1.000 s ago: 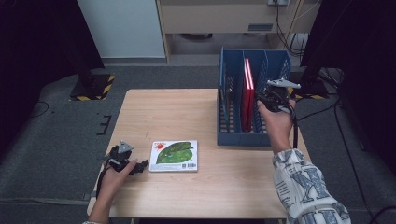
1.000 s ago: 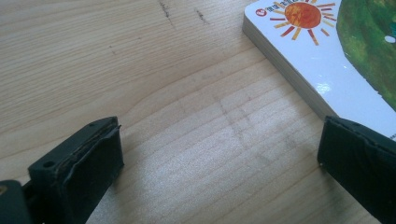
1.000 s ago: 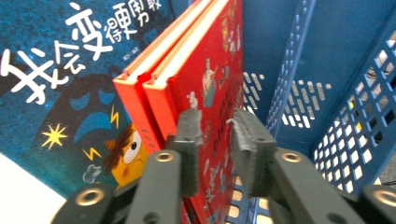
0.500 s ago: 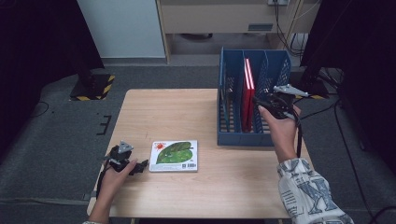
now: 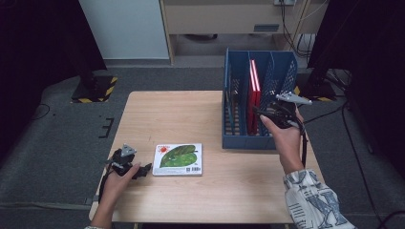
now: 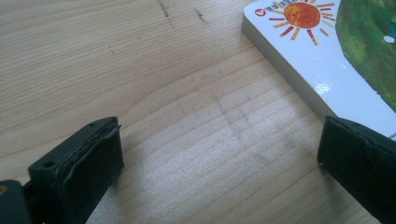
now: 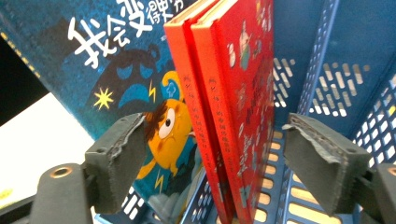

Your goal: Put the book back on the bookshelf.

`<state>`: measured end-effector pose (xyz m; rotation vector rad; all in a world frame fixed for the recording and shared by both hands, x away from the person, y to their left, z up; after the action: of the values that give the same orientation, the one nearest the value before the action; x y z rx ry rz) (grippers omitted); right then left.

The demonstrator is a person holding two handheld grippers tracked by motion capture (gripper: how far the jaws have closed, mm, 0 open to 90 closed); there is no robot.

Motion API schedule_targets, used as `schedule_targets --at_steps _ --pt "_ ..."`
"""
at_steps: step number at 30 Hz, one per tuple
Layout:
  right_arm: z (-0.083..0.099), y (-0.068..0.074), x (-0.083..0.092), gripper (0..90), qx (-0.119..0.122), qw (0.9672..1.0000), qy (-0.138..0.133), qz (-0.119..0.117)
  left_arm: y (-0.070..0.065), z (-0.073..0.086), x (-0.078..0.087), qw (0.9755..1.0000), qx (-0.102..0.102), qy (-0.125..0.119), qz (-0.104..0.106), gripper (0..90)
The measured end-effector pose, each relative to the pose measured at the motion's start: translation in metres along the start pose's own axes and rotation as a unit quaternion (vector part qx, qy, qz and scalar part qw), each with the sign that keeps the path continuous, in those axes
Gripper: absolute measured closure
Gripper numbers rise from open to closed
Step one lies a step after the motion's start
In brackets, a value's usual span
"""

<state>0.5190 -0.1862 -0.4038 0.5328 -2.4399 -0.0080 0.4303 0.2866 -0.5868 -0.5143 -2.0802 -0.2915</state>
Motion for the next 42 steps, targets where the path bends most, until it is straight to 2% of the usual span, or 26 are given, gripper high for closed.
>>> schedule_targets --at_steps 10,14,20,25,26,31,34,38,40,42 --pt "0.010 0.009 0.001 10.6 0.023 0.9995 0.001 -0.023 0.000 0.000 0.000 1.0000 0.000 0.000 0.000 0.0" --pt "0.018 0.017 0.003 9.4 0.040 0.9986 0.004 -0.034 0.000 0.000 0.000 1.0000 0.001 0.000 0.000 0.0" --pt "0.028 0.030 0.007 9.1 0.053 0.9970 0.003 -0.056 0.000 0.000 0.000 1.0000 0.001 0.000 -0.001 0.0" --pt "0.038 0.043 0.009 10.4 0.072 0.9955 0.006 -0.061 0.000 0.000 0.000 1.0000 0.001 0.000 -0.001 0.0" --pt "0.045 0.052 0.009 11.0 0.085 0.9942 0.009 -0.064 0.000 0.000 0.000 1.0000 0.001 0.000 -0.001 0.0" --pt "0.057 0.070 0.008 12.8 0.103 0.9917 0.011 -0.075 0.000 -0.001 0.000 1.0000 0.001 0.000 0.000 0.0" --pt "0.066 0.081 0.005 13.9 0.111 0.9892 0.018 -0.094 0.000 -0.001 0.000 1.0000 0.001 0.000 0.000 0.0" --pt "0.075 0.095 0.002 13.8 0.126 0.9863 0.026 -0.103 0.000 -0.001 0.000 1.0000 0.000 -0.001 0.003 0.0" --pt "0.083 0.107 0.000 13.3 0.144 0.9831 0.031 -0.109 0.000 0.000 0.000 1.0000 0.000 -0.002 0.003 0.0" --pt "0.090 0.118 -0.004 13.4 0.152 0.9805 0.037 -0.119 0.000 0.000 0.000 1.0000 0.000 -0.002 0.003 0.0"
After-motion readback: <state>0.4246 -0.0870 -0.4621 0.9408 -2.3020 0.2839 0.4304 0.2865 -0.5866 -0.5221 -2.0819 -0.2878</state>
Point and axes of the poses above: each handheld gripper's, and its own axes: x roughly backward along the jaws, z roughly out of its underside, y roughly to its left, the point moved 7 cm from there along -x, roughly forward along the jaws, and after that the axes turned 12 degrees about y, right-handed, at the moved point
